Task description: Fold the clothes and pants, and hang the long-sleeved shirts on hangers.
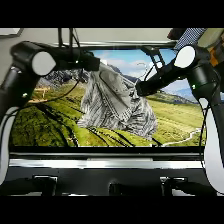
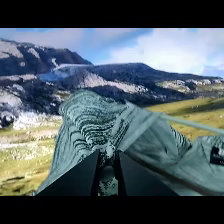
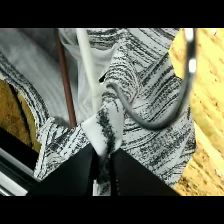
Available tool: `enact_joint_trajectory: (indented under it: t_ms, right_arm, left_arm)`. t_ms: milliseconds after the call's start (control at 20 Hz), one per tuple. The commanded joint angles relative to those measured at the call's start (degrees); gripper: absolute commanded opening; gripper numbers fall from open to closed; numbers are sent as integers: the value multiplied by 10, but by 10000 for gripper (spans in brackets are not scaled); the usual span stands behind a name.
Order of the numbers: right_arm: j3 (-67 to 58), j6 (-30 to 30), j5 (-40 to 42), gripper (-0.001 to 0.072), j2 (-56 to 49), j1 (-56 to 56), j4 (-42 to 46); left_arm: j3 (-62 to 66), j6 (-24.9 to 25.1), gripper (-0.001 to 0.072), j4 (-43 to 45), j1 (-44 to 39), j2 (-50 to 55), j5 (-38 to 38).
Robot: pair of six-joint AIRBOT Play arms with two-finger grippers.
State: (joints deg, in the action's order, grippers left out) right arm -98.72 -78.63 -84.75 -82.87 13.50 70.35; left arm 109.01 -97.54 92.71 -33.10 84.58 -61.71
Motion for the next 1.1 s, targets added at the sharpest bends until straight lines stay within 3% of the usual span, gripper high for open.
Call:
enact_joint_trajectory:
  t_ms: [0, 400, 650, 900, 1050]
  right_arm:
    - [-3, 2, 38, 37, 8, 0, -1]
    - [-23, 77, 26, 37, 85, 0, 12]
    - [-23, 72, 31, 37, 89, 0, 90]
    - [-23, 78, 12, 36, 89, 0, 71]
    - [-23, 90, -22, 36, 89, 0, 14]
  left_arm:
    - [-69, -26, 37, 3, -20, -56, -62]
    - [-278, -139, 37, -1, -147, -90, 41]
    - [-300, -217, 36, 49, -200, -120, 26]
    - [-297, -226, 36, 97, -184, -195, -2]
    - [-267, -224, 36, 130, -136, -217, 16]
